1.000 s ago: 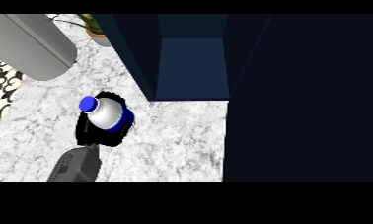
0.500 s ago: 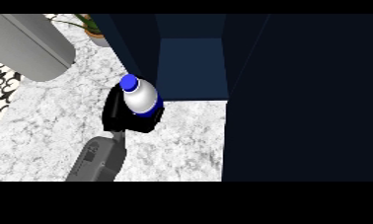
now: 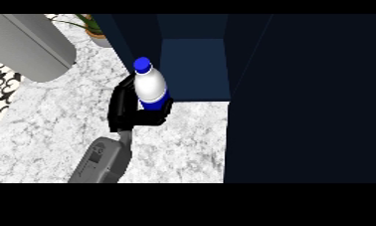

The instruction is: Pick up the bottled water, place it into the cabinet and close the cabinet

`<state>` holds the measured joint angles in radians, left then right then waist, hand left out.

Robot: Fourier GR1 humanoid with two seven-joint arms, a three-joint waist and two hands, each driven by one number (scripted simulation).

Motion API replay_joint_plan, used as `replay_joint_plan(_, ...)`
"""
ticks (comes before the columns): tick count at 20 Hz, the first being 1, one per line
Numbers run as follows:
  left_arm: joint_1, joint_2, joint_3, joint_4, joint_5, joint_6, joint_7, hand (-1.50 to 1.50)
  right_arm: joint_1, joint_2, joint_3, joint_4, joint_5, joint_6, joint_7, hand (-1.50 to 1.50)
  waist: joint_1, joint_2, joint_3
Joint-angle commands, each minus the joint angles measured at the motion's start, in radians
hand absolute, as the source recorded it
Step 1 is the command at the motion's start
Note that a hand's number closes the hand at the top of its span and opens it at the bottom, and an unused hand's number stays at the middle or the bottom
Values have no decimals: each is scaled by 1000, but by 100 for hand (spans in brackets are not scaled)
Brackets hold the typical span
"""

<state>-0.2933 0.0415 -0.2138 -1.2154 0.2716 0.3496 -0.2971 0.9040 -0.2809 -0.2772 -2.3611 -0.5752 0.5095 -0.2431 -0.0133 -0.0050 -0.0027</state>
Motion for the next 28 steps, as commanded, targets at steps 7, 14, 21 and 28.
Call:
replay_joint_plan(7,-221,-39,-86,119,-57,171,104,150,-12,4,43,-131,-61,-42,47,-150,-37,11,1)
replay_joint_plan(14,-254,-38,-33,164,-52,184,109,150,1,-15,47,-111,-89,-19,24,-150,-68,18,0)
replay_joint_plan(21,-282,-37,-35,191,-102,252,87,150,-41,-50,42,-57,-87,-10,13,-150,-86,24,1)
replay_joint_plan(28,-308,42,-16,185,-132,285,99,150,-44,-74,42,-36,-94,16,-1,-150,-109,23,2)
